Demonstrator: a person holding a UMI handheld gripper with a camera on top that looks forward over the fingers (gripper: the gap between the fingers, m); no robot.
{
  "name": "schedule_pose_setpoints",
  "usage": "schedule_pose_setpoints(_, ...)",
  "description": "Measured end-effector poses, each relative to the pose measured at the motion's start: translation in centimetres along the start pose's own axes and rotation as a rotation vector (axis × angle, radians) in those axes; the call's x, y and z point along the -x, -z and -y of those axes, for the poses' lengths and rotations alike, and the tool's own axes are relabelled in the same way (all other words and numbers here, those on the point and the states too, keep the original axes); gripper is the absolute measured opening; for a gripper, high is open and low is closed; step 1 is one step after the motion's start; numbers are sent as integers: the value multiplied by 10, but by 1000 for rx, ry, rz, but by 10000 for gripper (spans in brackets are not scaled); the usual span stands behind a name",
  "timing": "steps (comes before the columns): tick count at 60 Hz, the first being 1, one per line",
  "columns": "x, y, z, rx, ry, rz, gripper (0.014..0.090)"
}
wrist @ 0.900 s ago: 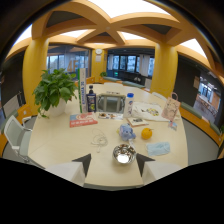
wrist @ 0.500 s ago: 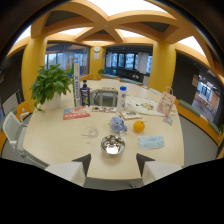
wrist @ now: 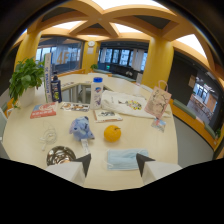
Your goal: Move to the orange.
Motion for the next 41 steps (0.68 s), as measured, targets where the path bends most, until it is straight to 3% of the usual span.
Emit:
schedule_pose_setpoints(19,-8,-136,14,77,-21,80,856)
schedule_pose_setpoints(41,-4,-168,11,128,-32,113,855)
